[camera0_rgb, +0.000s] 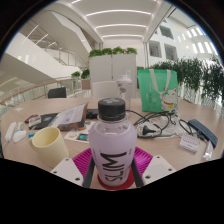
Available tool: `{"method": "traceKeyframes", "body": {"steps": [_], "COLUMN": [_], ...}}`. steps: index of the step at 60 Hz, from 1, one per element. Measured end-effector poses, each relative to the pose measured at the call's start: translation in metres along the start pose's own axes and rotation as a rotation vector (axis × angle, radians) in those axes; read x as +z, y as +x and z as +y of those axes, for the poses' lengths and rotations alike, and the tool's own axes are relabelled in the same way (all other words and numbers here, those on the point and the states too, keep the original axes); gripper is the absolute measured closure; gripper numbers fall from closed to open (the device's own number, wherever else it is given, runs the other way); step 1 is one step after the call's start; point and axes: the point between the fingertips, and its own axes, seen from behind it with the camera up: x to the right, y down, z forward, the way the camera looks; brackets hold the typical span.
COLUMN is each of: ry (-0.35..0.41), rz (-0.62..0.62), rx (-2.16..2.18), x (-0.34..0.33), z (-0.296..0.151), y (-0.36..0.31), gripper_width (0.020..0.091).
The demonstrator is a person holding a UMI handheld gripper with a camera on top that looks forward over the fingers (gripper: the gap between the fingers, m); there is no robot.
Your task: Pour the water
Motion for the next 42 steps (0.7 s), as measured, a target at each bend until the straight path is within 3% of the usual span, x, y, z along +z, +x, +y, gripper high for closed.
{"method": "traceKeyframes", "body": {"steps": [6, 8, 15, 42], "ry": [-0.071, -0.08, -0.11, -0.062], "rz": [-0.013, -0.017, 0.028, 0.202], "rx": [0.031, 0.054, 0.086, 0.032], "x": [-0.015, -0.024, -0.068, -0.324], "z": [0.013, 0.014, 0.02, -0.021], "y": [-0.008, -0.01, -0.015, -0.109], "gripper_width": [0.0289, 0.0257, 0.0272, 0.0271]}}
